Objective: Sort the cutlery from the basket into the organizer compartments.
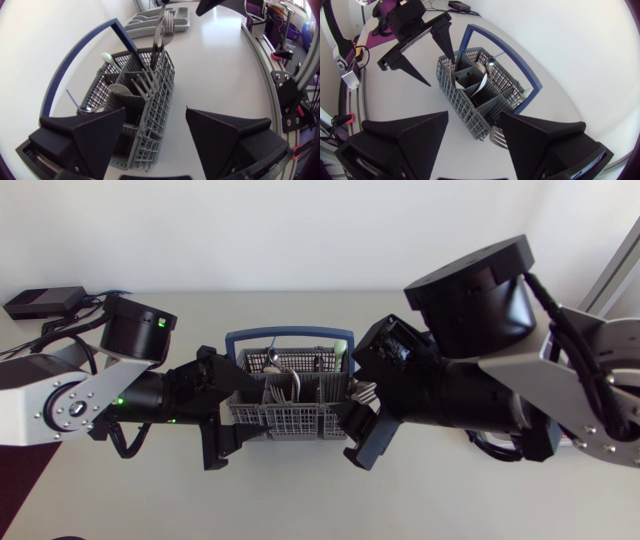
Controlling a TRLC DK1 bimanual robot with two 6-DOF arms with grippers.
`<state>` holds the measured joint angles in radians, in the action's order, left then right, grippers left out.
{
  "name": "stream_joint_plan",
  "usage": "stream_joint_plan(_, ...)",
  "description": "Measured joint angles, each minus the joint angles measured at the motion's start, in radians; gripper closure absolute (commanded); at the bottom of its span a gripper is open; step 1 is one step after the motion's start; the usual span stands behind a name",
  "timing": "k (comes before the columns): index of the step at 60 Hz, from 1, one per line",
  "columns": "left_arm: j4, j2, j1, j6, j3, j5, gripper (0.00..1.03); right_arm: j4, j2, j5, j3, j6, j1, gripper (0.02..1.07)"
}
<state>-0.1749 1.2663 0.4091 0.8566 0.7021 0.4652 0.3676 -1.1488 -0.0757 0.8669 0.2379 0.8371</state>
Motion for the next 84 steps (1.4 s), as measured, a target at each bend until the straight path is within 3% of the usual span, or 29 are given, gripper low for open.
stream_joint_plan(15,0.014,0.071,0.018,-0.008,0.06,0.029,0.5,-0.009,0.005,0.0,-0.022,0.0,0.0,0.32)
stream_joint_plan(34,0.016,0.113,0.024,-0.012,0.109,0.054,1.0,-0.013,0.02,0.0,-0.053,0.001,0.001,0.32)
stream_joint_plan(68,-0.056,0.15,0.024,-0.072,0.182,0.08,1.0,-0.037,0.032,0.0,-0.086,0.005,0.001,0.32)
stream_joint_plan(84,-0.222,0.256,0.024,-0.19,0.394,0.081,1.0,-0.037,0.057,0.0,-0.1,0.009,0.004,0.32)
